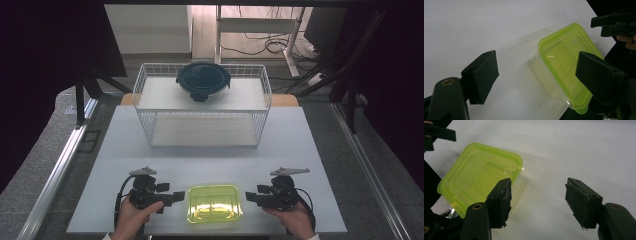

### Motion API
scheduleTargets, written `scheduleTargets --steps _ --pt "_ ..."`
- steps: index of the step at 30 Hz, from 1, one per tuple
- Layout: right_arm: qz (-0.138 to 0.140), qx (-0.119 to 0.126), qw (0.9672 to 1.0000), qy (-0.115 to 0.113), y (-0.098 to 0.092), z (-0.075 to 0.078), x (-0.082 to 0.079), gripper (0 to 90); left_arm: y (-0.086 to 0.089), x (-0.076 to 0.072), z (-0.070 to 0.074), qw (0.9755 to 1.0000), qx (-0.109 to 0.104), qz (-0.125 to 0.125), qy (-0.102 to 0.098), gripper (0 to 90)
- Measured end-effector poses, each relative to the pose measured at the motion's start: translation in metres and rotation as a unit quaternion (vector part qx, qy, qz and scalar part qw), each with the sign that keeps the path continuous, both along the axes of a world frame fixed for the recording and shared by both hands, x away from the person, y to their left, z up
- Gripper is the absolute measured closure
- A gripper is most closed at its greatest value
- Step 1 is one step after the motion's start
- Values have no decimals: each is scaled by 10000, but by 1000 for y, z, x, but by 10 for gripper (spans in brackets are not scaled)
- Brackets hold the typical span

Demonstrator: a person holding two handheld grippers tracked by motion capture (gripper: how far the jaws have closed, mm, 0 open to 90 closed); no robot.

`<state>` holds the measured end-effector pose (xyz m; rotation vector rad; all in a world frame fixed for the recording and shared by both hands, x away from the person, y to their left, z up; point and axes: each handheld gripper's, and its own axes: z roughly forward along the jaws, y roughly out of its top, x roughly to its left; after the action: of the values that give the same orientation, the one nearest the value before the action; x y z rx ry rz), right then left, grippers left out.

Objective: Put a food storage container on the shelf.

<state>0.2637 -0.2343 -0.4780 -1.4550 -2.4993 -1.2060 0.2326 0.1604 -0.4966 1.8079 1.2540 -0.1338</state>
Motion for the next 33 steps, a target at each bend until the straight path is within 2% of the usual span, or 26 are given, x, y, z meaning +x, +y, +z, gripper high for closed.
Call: scheduleTargets --steps 5,12,17,21,25,31,33 --pt "62 108 9999 61 5 -3 1 374 -4 -3 -3 9999 -93 60 0 223" --pt "156 203 9994 225 14 -8 2 393 -7 -4 -13 9988 -376 72 310 268" --pt "181 309 9986 388 20 -13 3 407 -11 -5 -17 9979 -479 83 426 287" --pt "185 457 9974 534 22 -16 1 438 -15 -7 -22 9968 -593 59 541 313" --pt "109 722 9945 754 22 -19 2 495 -17 -6 -25 9952 -720 40 660 343" --pt "58 800 9926 916 21 -24 2 571 -19 -7 -32 9926 -849 -33 869 404" --pt "119 825 9914 1005 24 -27 2 599 -20 -6 -35 9911 -928 -89 947 468"
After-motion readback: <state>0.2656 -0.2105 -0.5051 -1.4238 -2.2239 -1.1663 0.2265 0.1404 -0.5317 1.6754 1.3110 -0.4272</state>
